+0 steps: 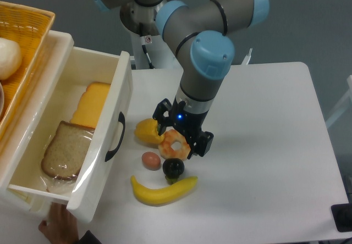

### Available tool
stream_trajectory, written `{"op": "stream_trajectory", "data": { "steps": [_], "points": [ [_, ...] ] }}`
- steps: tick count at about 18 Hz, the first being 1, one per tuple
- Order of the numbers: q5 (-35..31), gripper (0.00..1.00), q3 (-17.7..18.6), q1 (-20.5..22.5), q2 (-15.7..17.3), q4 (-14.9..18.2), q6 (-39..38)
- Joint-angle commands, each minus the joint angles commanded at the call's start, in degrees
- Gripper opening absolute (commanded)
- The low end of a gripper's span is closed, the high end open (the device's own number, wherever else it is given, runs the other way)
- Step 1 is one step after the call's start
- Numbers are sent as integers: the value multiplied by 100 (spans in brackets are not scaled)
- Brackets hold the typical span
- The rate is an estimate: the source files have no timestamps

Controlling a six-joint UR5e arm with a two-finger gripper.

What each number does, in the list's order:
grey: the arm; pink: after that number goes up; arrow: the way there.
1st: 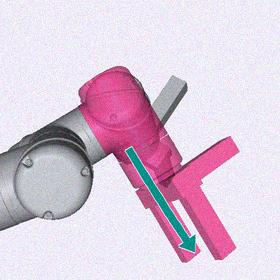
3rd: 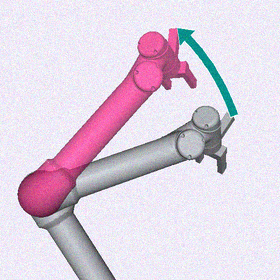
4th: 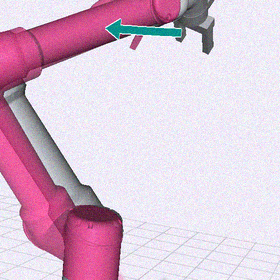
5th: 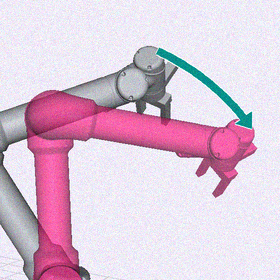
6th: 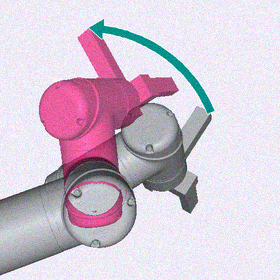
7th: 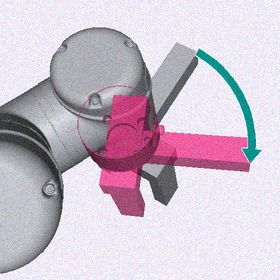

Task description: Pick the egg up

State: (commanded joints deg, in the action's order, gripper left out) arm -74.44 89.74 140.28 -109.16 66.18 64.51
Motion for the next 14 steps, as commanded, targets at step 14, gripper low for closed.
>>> {"op": "stream_trajectory", "data": {
  "steps": [14],
  "points": [
    [-765, 100, 88, -615, -650, -18, 1615]
  ]
}}
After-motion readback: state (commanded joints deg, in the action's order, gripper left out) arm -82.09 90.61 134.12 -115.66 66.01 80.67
